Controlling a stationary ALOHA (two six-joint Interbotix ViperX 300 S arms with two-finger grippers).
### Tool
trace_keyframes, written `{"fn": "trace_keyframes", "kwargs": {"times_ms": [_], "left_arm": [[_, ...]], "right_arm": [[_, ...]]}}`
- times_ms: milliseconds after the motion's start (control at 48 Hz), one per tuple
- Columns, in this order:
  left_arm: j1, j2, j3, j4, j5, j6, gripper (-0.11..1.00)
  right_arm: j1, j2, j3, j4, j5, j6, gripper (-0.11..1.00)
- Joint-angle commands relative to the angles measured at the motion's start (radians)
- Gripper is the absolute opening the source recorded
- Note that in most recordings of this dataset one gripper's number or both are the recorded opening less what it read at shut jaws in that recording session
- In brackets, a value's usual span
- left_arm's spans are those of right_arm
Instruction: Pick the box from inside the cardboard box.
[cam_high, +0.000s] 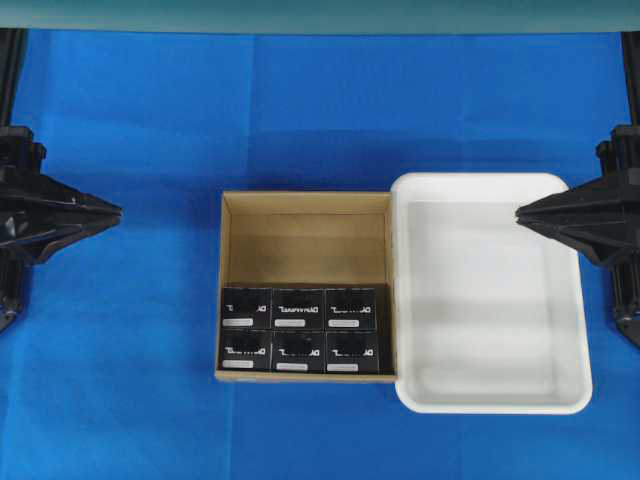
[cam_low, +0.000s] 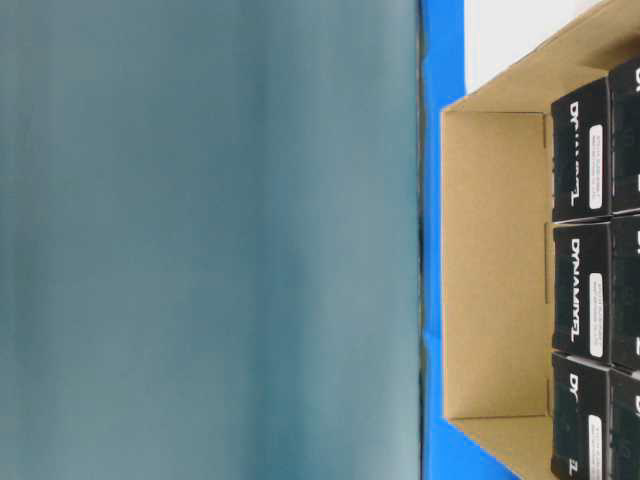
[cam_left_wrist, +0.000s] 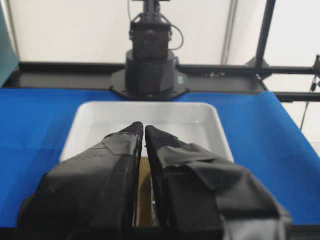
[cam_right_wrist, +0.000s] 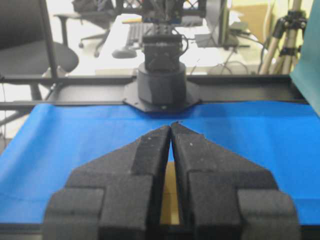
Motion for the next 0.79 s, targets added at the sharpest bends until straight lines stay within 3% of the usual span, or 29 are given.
{"fn": "trace_keyframes", "kwargs": {"times_ms": [0, 63, 209, 584, 771], "left_arm": [[0.003, 0.017, -0.017, 0.015, 0.008, -0.009, 0.14], [0.002, 0.017, -0.021, 0.015, 0.025, -0.009, 0.08], [-0.003, 0.017, -0.037, 0.015, 0.074, -0.009, -0.06], [-0.003, 0.017, -0.077, 0.015, 0.222, -0.009, -0.07], [-0.003, 0.017, -0.081, 0.015, 0.255, -0.009, -0.07]], "right_arm": [[-0.006, 0.014, -0.005, 0.011, -0.002, 0.011, 0.14], [-0.008, 0.031, -0.017, 0.054, 0.037, 0.020, 0.17], [-0.008, 0.084, -0.074, 0.091, 0.176, 0.061, 0.04], [-0.009, 0.345, -0.350, 0.091, 0.620, 0.156, 0.03], [-0.008, 0.508, -0.509, 0.095, 0.811, 0.169, 0.03]]}}
